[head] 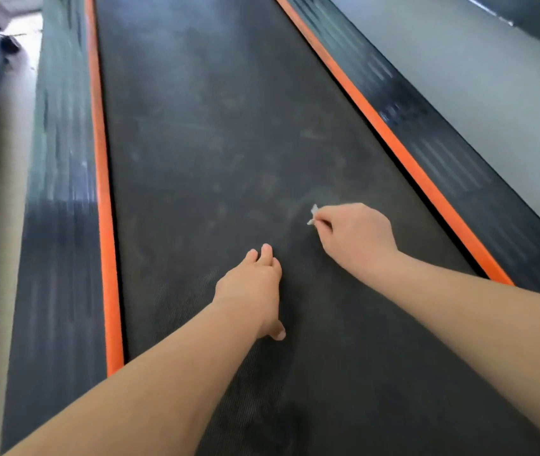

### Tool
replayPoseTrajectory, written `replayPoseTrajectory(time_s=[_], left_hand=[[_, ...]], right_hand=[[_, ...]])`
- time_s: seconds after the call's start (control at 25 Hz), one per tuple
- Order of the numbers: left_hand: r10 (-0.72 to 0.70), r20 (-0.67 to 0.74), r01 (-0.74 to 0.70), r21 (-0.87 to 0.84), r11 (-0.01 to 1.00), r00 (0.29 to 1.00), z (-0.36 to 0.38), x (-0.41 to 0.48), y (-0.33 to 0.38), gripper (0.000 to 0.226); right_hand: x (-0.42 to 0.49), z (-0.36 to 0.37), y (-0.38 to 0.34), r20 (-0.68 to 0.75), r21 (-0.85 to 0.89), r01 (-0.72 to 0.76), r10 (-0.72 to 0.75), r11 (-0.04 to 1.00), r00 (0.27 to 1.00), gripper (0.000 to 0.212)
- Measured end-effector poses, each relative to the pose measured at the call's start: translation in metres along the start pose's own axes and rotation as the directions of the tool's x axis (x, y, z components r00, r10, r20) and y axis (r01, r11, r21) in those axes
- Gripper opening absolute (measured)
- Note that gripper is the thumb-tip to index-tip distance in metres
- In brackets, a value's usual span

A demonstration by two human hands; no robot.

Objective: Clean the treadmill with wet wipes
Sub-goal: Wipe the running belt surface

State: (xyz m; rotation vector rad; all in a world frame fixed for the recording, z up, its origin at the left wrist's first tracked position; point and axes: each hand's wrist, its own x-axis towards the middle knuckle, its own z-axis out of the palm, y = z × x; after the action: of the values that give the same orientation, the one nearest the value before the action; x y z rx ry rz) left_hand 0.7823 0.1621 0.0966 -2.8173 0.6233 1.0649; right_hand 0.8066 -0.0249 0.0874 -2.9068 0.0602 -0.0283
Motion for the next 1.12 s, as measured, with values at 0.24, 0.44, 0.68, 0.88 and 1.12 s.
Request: replayPoseTrajectory(time_s=[0.24, 0.44, 0.68, 0.88, 1.12], left_hand=[[0.030, -0.109, -0.029, 0.008, 1.000, 0.994, 0.003, 0.001, -0.013, 0.127], [0.016, -0.142, -0.014, 0.019, 1.000, 0.990, 0.010, 0.006, -0.018, 0.127], [0.003, -0.141, -0.006, -0.022, 1.000, 0.990, 0.010, 0.003, -0.012, 0.128], [-0.014, -0.149, 0.011, -0.022, 1.000, 0.989, 0.007, -0.001, -0.018, 0.128], [-0.031, -0.139, 0.027, -0.030, 0.999, 0.990, 0.007, 0.002, -0.021, 0.129]], right_hand=[[0.052, 0.031, -0.013, 0.065, -0.099, 0.269, -0.263, 0.958, 0.962, 0.022], [0.046, 0.037, -0.021, 0.117, -0.065, 0.480, -0.471, 0.875, 0.874, 0.025], [0.050, 0.025, -0.010, 0.137, -0.139, 0.363, -0.345, 0.921, 0.928, 0.014], [0.053, 0.014, -0.024, 0.077, -0.206, 0.158, -0.145, 0.966, 0.986, 0.022], [0.045, 0.022, -0.023, 0.149, -0.140, 0.392, -0.372, 0.909, 0.916, 0.017]])
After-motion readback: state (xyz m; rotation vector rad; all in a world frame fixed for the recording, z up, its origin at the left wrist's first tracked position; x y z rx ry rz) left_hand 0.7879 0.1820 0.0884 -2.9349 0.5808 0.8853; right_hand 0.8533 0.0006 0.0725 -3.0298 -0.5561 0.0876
